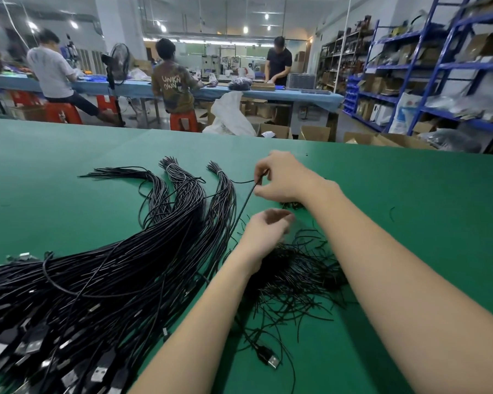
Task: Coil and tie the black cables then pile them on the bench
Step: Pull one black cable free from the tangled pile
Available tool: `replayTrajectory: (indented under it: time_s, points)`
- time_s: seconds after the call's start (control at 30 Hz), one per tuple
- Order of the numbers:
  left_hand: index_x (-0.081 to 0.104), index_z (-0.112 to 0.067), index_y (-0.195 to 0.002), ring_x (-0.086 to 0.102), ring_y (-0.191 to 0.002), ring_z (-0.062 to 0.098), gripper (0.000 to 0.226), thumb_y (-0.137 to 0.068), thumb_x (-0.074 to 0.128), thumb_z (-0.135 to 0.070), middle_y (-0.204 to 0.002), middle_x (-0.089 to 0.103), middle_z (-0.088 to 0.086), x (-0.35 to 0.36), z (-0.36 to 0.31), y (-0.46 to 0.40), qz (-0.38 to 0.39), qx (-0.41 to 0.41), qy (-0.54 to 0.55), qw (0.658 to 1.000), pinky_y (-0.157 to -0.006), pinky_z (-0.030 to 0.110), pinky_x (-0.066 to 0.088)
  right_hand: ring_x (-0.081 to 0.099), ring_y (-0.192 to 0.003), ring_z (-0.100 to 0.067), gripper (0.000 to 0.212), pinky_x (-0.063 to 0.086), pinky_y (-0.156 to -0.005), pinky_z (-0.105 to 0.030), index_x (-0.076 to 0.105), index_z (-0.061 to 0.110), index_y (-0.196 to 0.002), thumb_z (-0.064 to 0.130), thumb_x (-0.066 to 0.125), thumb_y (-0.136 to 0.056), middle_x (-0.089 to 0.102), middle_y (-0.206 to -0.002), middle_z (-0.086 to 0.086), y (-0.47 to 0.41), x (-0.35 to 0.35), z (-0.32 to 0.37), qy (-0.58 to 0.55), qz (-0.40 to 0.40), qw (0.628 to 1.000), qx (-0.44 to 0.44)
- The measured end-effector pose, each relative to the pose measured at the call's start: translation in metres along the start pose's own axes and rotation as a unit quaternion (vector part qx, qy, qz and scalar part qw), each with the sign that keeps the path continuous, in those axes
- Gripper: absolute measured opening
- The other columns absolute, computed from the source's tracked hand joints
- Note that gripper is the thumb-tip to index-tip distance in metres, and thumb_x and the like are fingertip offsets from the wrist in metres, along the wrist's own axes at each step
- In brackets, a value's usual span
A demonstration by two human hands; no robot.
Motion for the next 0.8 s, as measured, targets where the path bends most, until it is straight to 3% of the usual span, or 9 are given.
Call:
replayTrajectory:
  time_s: [0.1, 0.23, 0.33, 0.43, 0.5, 0.6, 0.63, 0.7, 0.8]
  points:
    - [0.060, -0.016, -0.120, 0.066, -0.097, 0.017, 0.024, -0.097, 0.062, -0.018, -0.115, 0.068, 0.001, -0.006, -0.007, 0.001, -0.022, -0.018, 0.189, 0.982, -0.079, 0.027, 0.052, 0.059, -0.079, -0.013, 0.003, 0.046, -0.071, -0.022, 0.071, 0.026, -0.081, 0.024, 0.072, -0.082, 0.063, -0.081, 0.010, 0.011, 0.004, -0.028, -0.052, -0.019, 0.996, 0.063]
    - [0.054, -0.021, -0.129, 0.062, -0.121, 0.017, 0.035, -0.095, 0.062, -0.013, -0.130, 0.066, 0.004, 0.000, -0.012, 0.007, -0.034, 0.041, 0.237, 0.970, -0.098, 0.037, 0.048, 0.055, -0.063, 0.005, 0.012, 0.039, -0.056, -0.005, 0.071, 0.021, -0.072, 0.029, 0.071, -0.081, 0.067, -0.068, 0.013, 0.033, 0.022, -0.052, -0.151, -0.107, 0.977, 0.109]
    - [0.055, -0.018, -0.132, 0.060, -0.124, 0.016, 0.033, -0.104, 0.047, -0.034, -0.134, 0.063, 0.001, 0.001, -0.019, 0.009, -0.049, 0.064, 0.273, 0.959, -0.099, 0.035, 0.049, 0.054, -0.060, 0.007, 0.016, 0.036, -0.056, -0.006, 0.067, 0.019, -0.070, 0.026, 0.071, -0.083, 0.063, -0.060, 0.017, 0.052, 0.034, -0.063, -0.178, -0.130, 0.967, 0.126]
    - [0.056, -0.014, -0.136, 0.059, -0.125, 0.014, 0.053, -0.109, 0.021, -0.042, -0.135, 0.064, 0.002, -0.009, -0.027, 0.004, -0.075, 0.083, 0.293, 0.949, -0.098, 0.031, 0.048, 0.059, -0.069, -0.002, 0.018, 0.042, -0.066, -0.016, 0.065, 0.022, -0.070, 0.028, 0.070, -0.086, 0.067, -0.071, 0.014, 0.073, 0.042, -0.074, -0.187, -0.111, 0.969, 0.117]
    - [0.057, -0.008, -0.135, 0.060, -0.124, 0.016, 0.058, -0.110, 0.016, -0.041, -0.133, 0.065, 0.007, -0.010, -0.028, 0.002, -0.076, 0.083, 0.313, 0.943, -0.098, 0.029, 0.048, 0.063, -0.086, -0.005, 0.021, 0.045, -0.079, -0.022, 0.064, 0.024, -0.070, 0.034, 0.070, -0.088, 0.070, -0.080, 0.014, 0.089, 0.045, -0.078, -0.176, -0.110, 0.973, 0.102]
    - [0.061, -0.004, -0.127, 0.066, -0.116, 0.020, 0.057, -0.111, 0.018, -0.038, -0.131, 0.066, 0.013, -0.011, -0.029, 0.000, -0.059, 0.066, 0.382, 0.920, -0.099, 0.030, 0.051, 0.059, -0.115, 0.005, 0.030, 0.037, -0.096, -0.010, 0.063, 0.020, -0.065, 0.041, 0.069, -0.086, 0.073, -0.097, 0.014, 0.112, 0.046, -0.076, -0.176, -0.139, 0.974, 0.031]
    - [0.062, -0.003, -0.124, 0.068, -0.112, 0.021, 0.058, -0.111, 0.018, -0.038, -0.129, 0.066, 0.015, -0.013, -0.028, -0.002, -0.053, 0.061, 0.405, 0.911, -0.097, 0.030, 0.053, 0.061, -0.112, 0.004, 0.034, 0.037, -0.095, -0.006, 0.061, 0.021, -0.063, 0.044, 0.067, -0.087, 0.073, -0.098, 0.012, 0.119, 0.044, -0.075, -0.181, -0.148, 0.972, 0.007]
    - [0.063, 0.000, -0.122, 0.070, -0.110, 0.023, 0.061, -0.111, 0.018, -0.040, -0.128, 0.066, 0.019, -0.017, -0.028, -0.003, -0.031, 0.056, 0.431, 0.900, -0.096, 0.030, 0.055, 0.065, -0.086, -0.005, 0.036, 0.045, -0.082, -0.013, 0.055, 0.026, -0.061, 0.044, 0.062, -0.092, 0.068, -0.083, 0.010, 0.130, 0.040, -0.073, -0.181, -0.142, 0.972, -0.049]
    - [0.064, 0.002, -0.122, 0.068, -0.116, 0.028, 0.066, -0.110, 0.019, -0.044, -0.128, 0.067, 0.021, -0.016, -0.031, 0.000, 0.037, 0.062, 0.478, 0.876, -0.098, 0.034, 0.056, 0.041, -0.051, -0.013, 0.046, 0.034, -0.056, -0.023, 0.043, 0.019, -0.059, 0.040, 0.053, -0.100, 0.044, -0.054, 0.001, 0.140, 0.034, -0.077, -0.154, -0.087, 0.981, -0.084]
Point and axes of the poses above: each hand's wrist, its own y-axis away from the middle knuckle, its own x-axis out of the palm, z = x × y, the point moved 1 cm from there along -y, towards the middle knuckle
